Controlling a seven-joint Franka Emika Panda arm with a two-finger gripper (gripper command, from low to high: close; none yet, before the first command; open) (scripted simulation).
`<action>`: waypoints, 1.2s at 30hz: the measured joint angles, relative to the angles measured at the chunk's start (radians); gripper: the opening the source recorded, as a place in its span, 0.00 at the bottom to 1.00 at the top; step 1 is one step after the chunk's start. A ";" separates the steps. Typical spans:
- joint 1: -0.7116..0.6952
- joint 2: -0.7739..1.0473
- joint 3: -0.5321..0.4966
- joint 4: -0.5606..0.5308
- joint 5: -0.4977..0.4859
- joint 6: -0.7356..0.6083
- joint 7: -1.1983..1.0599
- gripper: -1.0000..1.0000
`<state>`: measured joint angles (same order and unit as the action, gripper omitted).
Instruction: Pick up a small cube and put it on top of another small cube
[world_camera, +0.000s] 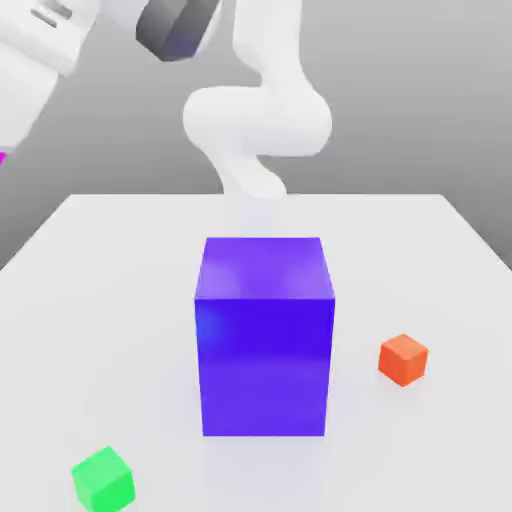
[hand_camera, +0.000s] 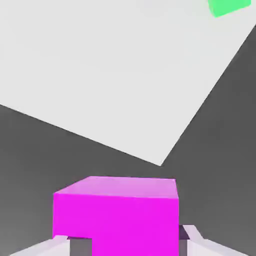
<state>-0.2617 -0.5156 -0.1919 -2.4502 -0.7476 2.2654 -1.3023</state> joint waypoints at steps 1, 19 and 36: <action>0.003 -0.023 -0.003 0.002 0.000 -0.006 -0.023 0.00; 0.140 -0.155 -0.288 0.026 0.095 0.045 -0.475 0.00; 0.608 0.417 -0.700 0.045 0.644 0.265 -1.115 0.00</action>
<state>0.3466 -0.0990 -0.8920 -2.4054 -0.1031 2.5308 -2.4176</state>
